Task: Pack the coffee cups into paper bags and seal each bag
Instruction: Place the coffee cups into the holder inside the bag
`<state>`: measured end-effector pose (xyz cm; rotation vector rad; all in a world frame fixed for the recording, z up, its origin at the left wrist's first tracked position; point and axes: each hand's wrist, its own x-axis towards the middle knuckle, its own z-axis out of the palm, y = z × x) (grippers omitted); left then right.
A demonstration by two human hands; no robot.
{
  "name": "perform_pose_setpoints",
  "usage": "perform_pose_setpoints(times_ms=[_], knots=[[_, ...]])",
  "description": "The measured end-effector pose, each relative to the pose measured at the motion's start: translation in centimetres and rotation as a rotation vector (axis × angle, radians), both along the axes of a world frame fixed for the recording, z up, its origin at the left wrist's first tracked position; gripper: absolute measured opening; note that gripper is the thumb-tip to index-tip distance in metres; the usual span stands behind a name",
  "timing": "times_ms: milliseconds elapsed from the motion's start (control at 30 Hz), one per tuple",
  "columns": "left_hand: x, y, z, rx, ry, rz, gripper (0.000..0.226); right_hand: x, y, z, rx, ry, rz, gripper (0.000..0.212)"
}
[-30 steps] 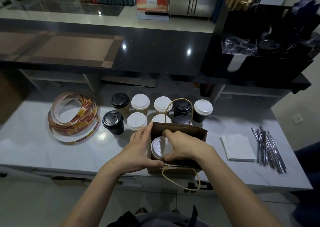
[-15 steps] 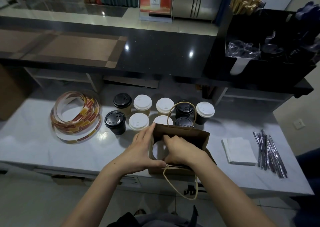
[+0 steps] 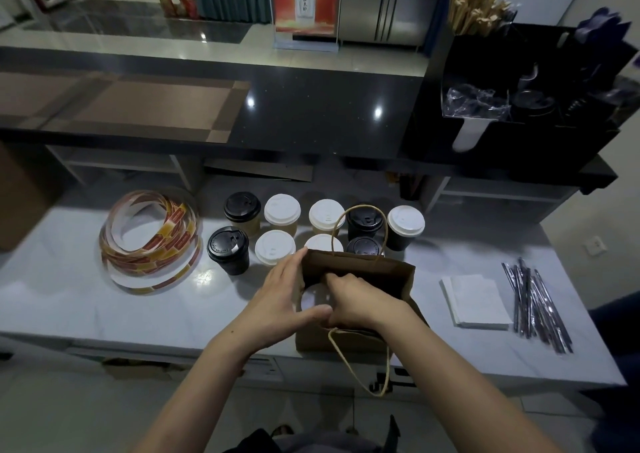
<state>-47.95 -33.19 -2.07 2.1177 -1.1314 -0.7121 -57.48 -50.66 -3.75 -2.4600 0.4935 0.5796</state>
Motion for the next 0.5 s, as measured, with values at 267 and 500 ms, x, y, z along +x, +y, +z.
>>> perform_pose_setpoints(times_ms=[267,500], knots=[[-0.2,0.3,-0.6,-0.004,0.04,0.001,0.122,-0.9,-1.2,-0.1,0.002,-0.008,-0.023,0.087],[0.0,0.3,-0.8,-0.005,0.048,0.007,0.126,-3.2,-3.0,2.6,-0.002,-0.321,-0.082,0.038]])
